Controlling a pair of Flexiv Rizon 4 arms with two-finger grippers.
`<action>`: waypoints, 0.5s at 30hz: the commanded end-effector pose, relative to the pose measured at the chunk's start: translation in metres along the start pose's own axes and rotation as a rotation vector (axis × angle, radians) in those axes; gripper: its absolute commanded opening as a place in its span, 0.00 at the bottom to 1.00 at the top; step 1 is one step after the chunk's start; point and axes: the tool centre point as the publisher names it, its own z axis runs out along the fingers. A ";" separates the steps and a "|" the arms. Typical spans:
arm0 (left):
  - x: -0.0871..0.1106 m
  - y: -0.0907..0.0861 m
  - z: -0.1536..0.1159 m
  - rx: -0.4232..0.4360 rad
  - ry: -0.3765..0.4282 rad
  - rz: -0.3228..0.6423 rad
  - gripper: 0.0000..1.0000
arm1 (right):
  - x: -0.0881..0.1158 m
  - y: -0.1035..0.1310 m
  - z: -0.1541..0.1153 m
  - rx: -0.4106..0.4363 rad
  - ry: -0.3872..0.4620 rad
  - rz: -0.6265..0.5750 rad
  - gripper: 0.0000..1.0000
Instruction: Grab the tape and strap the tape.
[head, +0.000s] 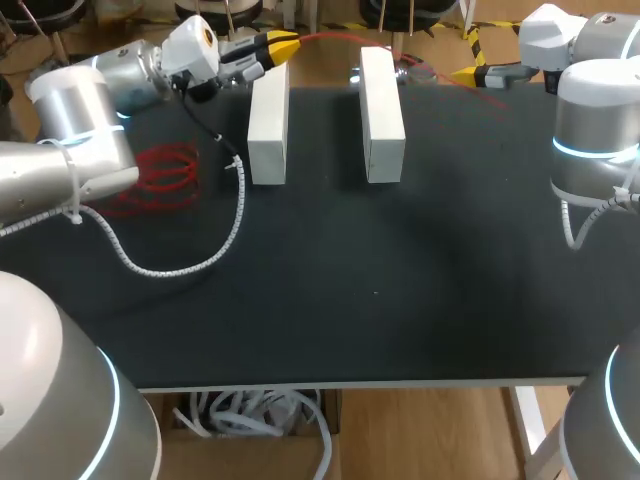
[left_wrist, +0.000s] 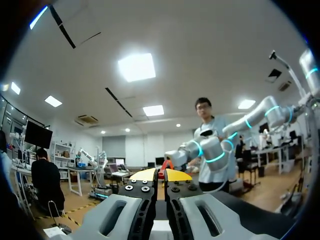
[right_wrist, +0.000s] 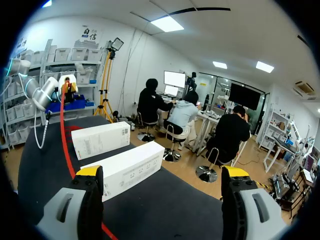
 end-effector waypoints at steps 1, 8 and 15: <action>-0.003 0.002 0.000 0.004 0.006 -0.001 0.00 | 0.000 0.000 0.000 -0.002 0.000 0.000 1.00; -0.003 0.002 0.000 0.004 0.006 -0.001 0.00 | 0.000 0.000 0.000 -0.002 0.000 0.000 1.00; -0.003 0.002 0.000 0.004 0.006 -0.001 0.00 | 0.001 0.003 -0.002 0.016 -0.034 0.065 1.00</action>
